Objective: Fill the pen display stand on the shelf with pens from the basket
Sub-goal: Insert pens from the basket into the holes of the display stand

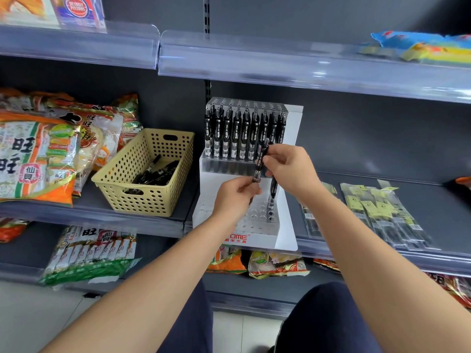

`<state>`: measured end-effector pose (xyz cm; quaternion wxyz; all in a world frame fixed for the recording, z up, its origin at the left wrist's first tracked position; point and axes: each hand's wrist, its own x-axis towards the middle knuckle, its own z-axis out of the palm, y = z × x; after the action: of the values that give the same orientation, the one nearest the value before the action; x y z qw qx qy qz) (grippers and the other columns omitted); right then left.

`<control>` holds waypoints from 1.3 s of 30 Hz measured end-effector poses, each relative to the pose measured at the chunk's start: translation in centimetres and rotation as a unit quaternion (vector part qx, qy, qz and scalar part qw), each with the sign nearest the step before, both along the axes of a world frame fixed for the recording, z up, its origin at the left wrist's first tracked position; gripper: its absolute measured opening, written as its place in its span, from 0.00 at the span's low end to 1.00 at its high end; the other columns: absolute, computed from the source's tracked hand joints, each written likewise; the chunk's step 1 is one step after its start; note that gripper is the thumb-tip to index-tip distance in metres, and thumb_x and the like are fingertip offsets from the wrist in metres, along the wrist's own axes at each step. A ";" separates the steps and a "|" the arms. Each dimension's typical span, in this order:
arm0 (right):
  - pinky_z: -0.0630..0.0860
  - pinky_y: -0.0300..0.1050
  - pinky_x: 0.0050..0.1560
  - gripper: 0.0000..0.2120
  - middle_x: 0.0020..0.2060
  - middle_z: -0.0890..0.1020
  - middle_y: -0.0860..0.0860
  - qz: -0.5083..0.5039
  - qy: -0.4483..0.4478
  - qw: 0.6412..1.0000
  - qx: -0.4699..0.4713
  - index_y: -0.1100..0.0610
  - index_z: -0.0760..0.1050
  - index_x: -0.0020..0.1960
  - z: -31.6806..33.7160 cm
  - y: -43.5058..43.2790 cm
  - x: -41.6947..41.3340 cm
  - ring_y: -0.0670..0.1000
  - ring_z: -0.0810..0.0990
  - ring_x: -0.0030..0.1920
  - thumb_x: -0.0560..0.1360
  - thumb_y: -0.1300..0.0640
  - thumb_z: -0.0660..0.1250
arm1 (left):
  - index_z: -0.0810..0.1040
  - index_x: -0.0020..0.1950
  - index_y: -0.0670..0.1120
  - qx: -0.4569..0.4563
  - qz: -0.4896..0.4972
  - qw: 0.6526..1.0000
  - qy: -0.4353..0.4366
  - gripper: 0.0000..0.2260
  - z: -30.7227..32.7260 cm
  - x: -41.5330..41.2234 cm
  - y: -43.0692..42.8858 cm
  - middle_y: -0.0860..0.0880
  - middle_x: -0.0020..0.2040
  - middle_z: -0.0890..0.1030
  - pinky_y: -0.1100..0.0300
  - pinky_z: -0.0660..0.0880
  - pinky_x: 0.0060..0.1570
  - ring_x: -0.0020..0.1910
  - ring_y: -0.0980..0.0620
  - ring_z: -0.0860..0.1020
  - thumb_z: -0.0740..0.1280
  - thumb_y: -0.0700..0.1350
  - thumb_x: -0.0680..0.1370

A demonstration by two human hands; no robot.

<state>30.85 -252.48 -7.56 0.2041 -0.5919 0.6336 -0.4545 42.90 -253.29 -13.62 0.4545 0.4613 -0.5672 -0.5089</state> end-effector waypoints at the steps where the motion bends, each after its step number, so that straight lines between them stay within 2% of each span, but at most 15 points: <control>1: 0.80 0.49 0.50 0.10 0.43 0.84 0.53 -0.003 -0.012 1.000 -0.006 0.60 0.79 0.56 0.0 0.0 0.0 0.50 0.80 0.38 0.77 0.58 0.67 | 0.79 0.44 0.51 0.003 0.002 1.000 0.009 0.09 -0.1 0.1 0.0 0.49 0.43 0.83 0.55 0.74 0.48 0.43 0.52 0.77 0.64 0.40 0.80; 4: 0.78 0.43 0.42 0.09 0.35 0.83 0.49 -0.053 0.040 0.997 -0.045 0.55 0.82 0.43 0.1 0.3 0.0 0.49 0.80 0.36 0.73 0.49 0.72 | 0.80 0.46 0.50 -0.004 0.011 1.000 0.012 0.06 -0.2 0.1 -0.1 0.46 0.43 0.84 0.55 0.76 0.51 0.42 0.52 0.79 0.66 0.40 0.78; 6: 0.79 0.44 0.41 0.12 0.30 0.83 0.51 -0.081 0.073 0.993 -0.046 0.57 0.81 0.37 0.3 0.2 0.0 0.52 0.82 0.34 0.71 0.49 0.73 | 0.82 0.47 0.47 -0.011 0.022 1.000 0.013 0.04 -0.3 -0.1 -0.2 0.46 0.42 0.83 0.55 0.75 0.48 0.40 0.52 0.78 0.69 0.40 0.76; 8: 0.80 0.48 0.41 0.14 0.30 0.82 0.58 -0.084 0.097 0.991 -0.040 0.62 0.81 0.36 0.4 0.1 0.1 0.59 0.81 0.35 0.72 0.51 0.71 | 0.82 0.50 0.45 -0.006 0.030 0.999 0.019 0.05 -0.3 -0.2 -0.3 0.50 0.40 0.82 0.59 0.75 0.45 0.39 0.53 0.78 0.71 0.40 0.75; 10: 0.79 0.47 0.40 0.16 0.30 0.81 0.61 -0.095 0.136 0.985 -0.040 0.65 0.79 0.35 0.6 0.0 0.1 0.63 0.78 0.35 0.73 0.53 0.69 | 0.82 0.54 0.45 -0.002 0.030 0.999 0.012 0.08 -0.3 -0.3 -0.4 0.52 0.44 0.82 0.64 0.73 0.46 0.43 0.55 0.78 0.70 0.40 0.76; 13: 0.74 0.43 0.36 0.17 0.27 0.78 0.61 -0.111 0.184 0.975 -0.056 0.66 0.77 0.33 0.9 0.1 0.1 0.57 0.69 0.29 0.74 0.54 0.68 | 0.80 0.60 0.46 0.005 0.032 0.999 -0.008 0.11 -0.5 -0.2 -0.5 0.55 0.51 0.79 0.65 0.69 0.50 0.51 0.58 0.76 0.67 0.40 0.78; 16: 0.75 0.44 0.36 0.16 0.30 0.80 0.60 -0.115 0.214 0.969 -0.043 0.64 0.78 0.35 0.7 0.1 0.1 0.58 0.75 0.32 0.75 0.52 0.68 | 0.80 0.58 0.47 0.009 0.048 0.999 -0.015 0.09 -0.9 0.2 -0.7 0.55 0.53 0.79 0.71 0.68 0.41 0.53 0.58 0.75 0.65 0.40 0.79; 17: 0.74 0.44 0.36 0.16 0.30 0.80 0.59 -0.115 0.218 0.968 -0.038 0.63 0.78 0.35 0.6 0.0 0.2 0.58 0.76 0.33 0.75 0.52 0.68 | 0.81 0.56 0.48 0.006 0.051 0.999 -0.017 0.08 -1.0 0.4 -0.8 0.54 0.53 0.80 0.70 0.69 0.42 0.54 0.57 0.76 0.65 0.40 0.79; 21: 0.76 0.44 0.37 0.14 0.30 0.80 0.57 -0.125 0.231 0.964 -0.036 0.61 0.79 0.37 0.2 0.0 0.3 0.59 0.79 0.35 0.76 0.52 0.67 | 0.81 0.49 0.50 -0.004 0.052 0.998 -0.022 0.07 -1.1 0.7 -1.0 0.50 0.52 0.83 0.60 0.72 0.56 0.55 0.52 0.78 0.67 0.38 0.78; 24: 0.77 0.44 0.37 0.13 0.32 0.82 0.56 -0.137 0.239 0.961 -0.036 0.60 0.81 0.40 0.1 0.0 0.4 0.58 0.80 0.36 0.76 0.50 0.66 | 0.80 0.49 0.50 -0.010 0.051 0.998 -0.030 0.08 -1.3 1.0 -1.0 0.51 0.51 0.83 0.60 0.72 0.57 0.54 0.53 0.79 0.66 0.38 0.78; 29: 0.69 0.40 0.32 0.13 0.32 0.81 0.55 -0.151 0.245 0.957 -0.033 0.59 0.80 0.41 -0.2 0.1 0.5 0.58 0.79 0.36 0.76 0.50 0.66 | 0.81 0.51 0.50 -0.007 0.049 0.998 -0.040 0.08 -1.5 1.3 -1.1 0.50 0.51 0.83 0.60 0.73 0.56 0.54 0.53 0.79 0.66 0.38 0.78; 33: 0.68 0.40 0.32 0.13 0.33 0.81 0.54 -0.156 0.251 0.955 -0.007 0.57 0.81 0.40 -0.8 0.2 0.6 0.57 0.79 0.37 0.75 0.49 0.67 | 0.81 0.55 0.47 -0.025 0.048 0.996 -0.074 0.09 -1.6 1.6 -1.3 0.51 0.50 0.82 0.58 0.75 0.57 0.53 0.53 0.79 0.65 0.38 0.78; 35: 0.66 0.39 0.32 0.11 0.36 0.82 0.52 -0.159 0.269 0.950 -0.003 0.56 0.81 0.40 -1.1 0.2 0.5 0.55 0.79 0.39 0.74 0.49 0.68 | 0.81 0.56 0.46 -0.035 0.050 0.994 -0.092 0.09 -1.6 1.9 -1.3 0.51 0.50 0.82 0.60 0.75 0.54 0.53 0.53 0.79 0.65 0.39 0.78; 39: 0.67 0.42 0.37 0.09 0.44 0.77 0.51 -0.160 0.298 0.941 -0.019 0.55 0.83 0.42 -1.9 0.0 0.3 0.53 0.73 0.52 0.74 0.50 0.69 | 0.81 0.58 0.47 -0.043 0.058 0.989 -0.128 0.10 -1.6 2.4 -1.3 0.52 0.51 0.81 0.69 0.71 0.42 0.51 0.55 0.78 0.65 0.40 0.79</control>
<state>31.10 -252.50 -9.50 -0.0809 -0.5946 0.7432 -0.2960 45.32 -254.55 -15.18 0.4264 0.5348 -0.6145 -0.3931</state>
